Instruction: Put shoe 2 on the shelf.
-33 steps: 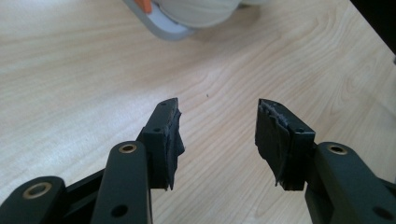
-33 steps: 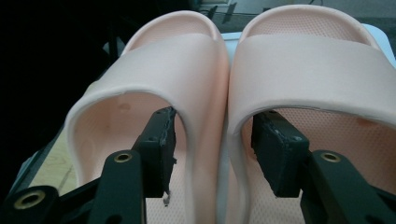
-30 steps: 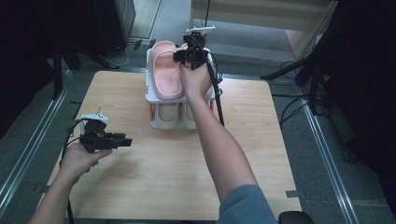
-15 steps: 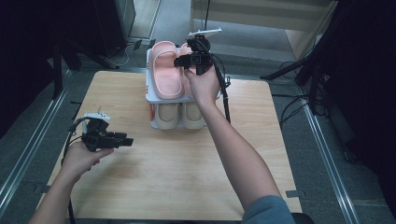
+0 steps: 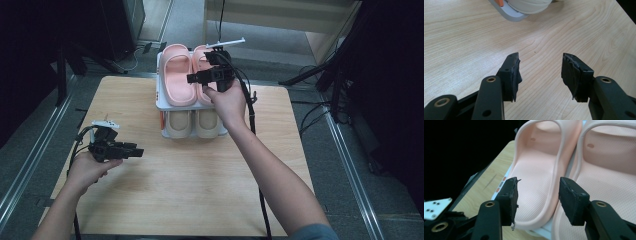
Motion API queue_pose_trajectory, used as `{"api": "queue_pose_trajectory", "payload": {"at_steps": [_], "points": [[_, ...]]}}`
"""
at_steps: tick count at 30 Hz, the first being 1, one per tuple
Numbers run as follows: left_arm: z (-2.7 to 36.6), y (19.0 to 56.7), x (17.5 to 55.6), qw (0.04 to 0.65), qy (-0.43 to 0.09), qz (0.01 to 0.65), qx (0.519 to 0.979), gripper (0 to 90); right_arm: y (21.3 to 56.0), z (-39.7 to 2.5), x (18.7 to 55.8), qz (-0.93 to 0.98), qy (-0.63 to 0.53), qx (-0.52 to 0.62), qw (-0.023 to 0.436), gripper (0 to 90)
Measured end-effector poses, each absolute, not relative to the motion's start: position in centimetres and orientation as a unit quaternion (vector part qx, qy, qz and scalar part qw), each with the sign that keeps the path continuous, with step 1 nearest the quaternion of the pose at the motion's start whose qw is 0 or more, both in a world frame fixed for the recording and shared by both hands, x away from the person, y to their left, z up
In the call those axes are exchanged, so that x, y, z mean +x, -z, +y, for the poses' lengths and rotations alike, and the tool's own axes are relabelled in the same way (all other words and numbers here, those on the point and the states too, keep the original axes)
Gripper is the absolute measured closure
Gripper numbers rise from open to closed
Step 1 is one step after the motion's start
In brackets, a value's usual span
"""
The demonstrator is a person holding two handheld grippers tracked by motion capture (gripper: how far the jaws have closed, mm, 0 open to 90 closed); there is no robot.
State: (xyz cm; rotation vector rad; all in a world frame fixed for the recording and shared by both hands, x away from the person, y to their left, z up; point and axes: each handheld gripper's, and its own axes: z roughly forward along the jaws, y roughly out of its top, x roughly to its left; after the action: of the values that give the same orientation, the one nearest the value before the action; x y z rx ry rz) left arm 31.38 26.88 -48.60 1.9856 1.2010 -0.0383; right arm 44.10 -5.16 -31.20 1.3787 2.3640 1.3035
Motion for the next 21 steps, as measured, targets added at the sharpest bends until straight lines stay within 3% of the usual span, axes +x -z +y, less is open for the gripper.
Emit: {"api": "queue_pose_trajectory", "payload": {"at_steps": [21], "points": [[26.2,49.0,31.4,0.389,0.012,0.466,0.795,47.0,33.5,-8.3,37.6,0.807,-0.448,0.385,0.010,51.9]]}}
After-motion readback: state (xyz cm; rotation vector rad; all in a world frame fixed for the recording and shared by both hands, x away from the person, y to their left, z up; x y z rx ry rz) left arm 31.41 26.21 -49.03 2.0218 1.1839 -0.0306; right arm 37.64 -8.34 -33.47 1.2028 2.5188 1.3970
